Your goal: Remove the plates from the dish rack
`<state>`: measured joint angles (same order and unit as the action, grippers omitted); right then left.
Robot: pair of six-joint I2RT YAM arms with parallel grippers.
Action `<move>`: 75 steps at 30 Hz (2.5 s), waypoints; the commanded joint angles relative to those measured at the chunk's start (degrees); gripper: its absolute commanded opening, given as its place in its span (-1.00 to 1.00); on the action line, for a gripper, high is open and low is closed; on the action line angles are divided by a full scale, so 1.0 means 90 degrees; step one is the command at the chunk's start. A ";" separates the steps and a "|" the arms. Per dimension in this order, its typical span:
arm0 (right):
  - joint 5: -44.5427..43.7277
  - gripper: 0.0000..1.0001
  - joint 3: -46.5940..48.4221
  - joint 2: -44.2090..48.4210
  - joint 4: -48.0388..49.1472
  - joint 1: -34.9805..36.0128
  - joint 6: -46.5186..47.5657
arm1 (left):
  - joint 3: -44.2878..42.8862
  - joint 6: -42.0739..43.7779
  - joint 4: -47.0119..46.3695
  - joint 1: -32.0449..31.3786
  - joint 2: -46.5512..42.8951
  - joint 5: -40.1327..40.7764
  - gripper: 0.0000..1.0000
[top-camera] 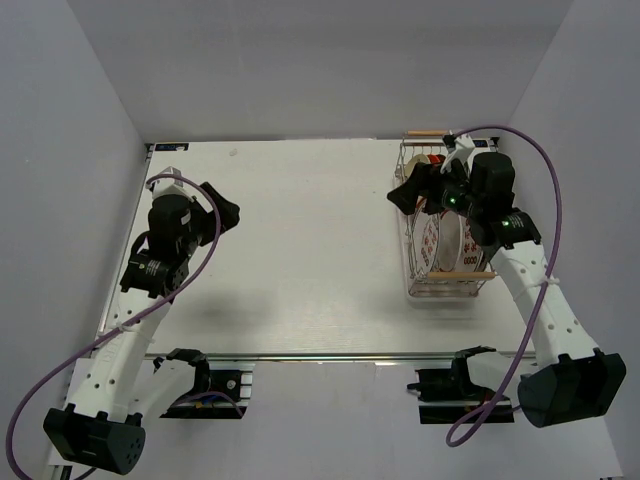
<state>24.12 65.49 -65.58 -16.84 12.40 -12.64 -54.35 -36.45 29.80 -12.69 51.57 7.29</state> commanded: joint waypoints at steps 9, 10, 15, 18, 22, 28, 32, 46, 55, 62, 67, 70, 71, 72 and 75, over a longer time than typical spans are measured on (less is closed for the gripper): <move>-0.1251 0.79 0.0573 0.0667 -0.1065 0.0125 0.0068 | -0.0192 0.0016 -0.0050 0.0023 -0.0056 -0.0117 0.96; -0.1399 0.78 0.0787 0.0550 -0.1397 0.0155 0.0067 | -0.0163 0.0016 -0.0079 0.0023 -0.0056 -0.0126 0.96; -0.2551 0.78 0.1385 0.0003 -0.2552 0.0505 0.0008 | -0.0026 0.0016 -0.0186 0.0023 -0.0057 -0.0195 0.96; -0.3400 0.78 0.1677 -0.0299 -0.3039 0.0799 -0.0040 | 0.0013 -0.0013 -0.0138 0.0023 0.0021 -0.0059 0.96; -0.4309 0.75 0.1922 -0.0691 -0.3577 0.1219 -0.0245 | 0.0120 -0.0052 -0.0128 0.0023 0.0109 0.0079 0.96; -0.5540 0.69 0.2078 -0.1131 -0.4144 0.1727 -0.0567 | 0.0121 -0.0052 -0.0108 -0.0036 0.0276 0.0040 0.96; -0.6205 0.65 0.1991 -0.1277 -0.4232 0.1961 -0.0772 | 0.0140 -0.0062 -0.0108 -0.0036 0.0305 -0.0038 0.96; -0.5521 0.78 0.2069 -0.0653 -0.3373 0.2089 -0.0207 | 0.0160 -0.0042 -0.0137 -0.0036 0.0286 -0.0107 0.96; -0.6166 0.68 0.1552 -0.0809 -0.3539 0.2040 -0.0519 | 0.0169 -0.0042 -0.0128 -0.0036 0.0334 -0.0126 0.96; -0.6653 0.36 0.1259 -0.1111 -0.3821 0.2020 -0.1065 | 0.0140 -0.0042 -0.0079 -0.0036 0.0403 -0.0117 0.96; -0.6898 0.20 0.0966 -0.1180 -0.3929 0.2001 -0.1329 | 0.0150 -0.0023 -0.0118 -0.0036 0.0432 -0.0185 0.96; -0.7113 0.06 0.0809 -0.1199 -0.3988 0.1972 -0.1427 | 0.0140 -0.0023 -0.0108 -0.0036 0.0490 -0.0204 0.96; -0.7152 0.02 0.0789 -0.1219 -0.3998 0.1971 -0.1427 | 0.0130 -0.0023 -0.0108 -0.0036 0.0500 -0.0204 0.96; -0.7182 -0.08 0.0770 -0.1209 -0.4017 0.1971 -0.1427 | 0.0130 -0.0013 -0.0108 -0.0036 0.0500 -0.0204 0.96; -0.7318 -0.30 0.0760 -0.1229 -0.4018 0.1952 -0.1378 | 0.0121 -0.0023 -0.0089 -0.0036 0.0520 -0.0204 0.96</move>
<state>-38.06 72.25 -76.53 -52.71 30.33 -23.77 -52.97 -36.69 29.12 -12.86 56.31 6.24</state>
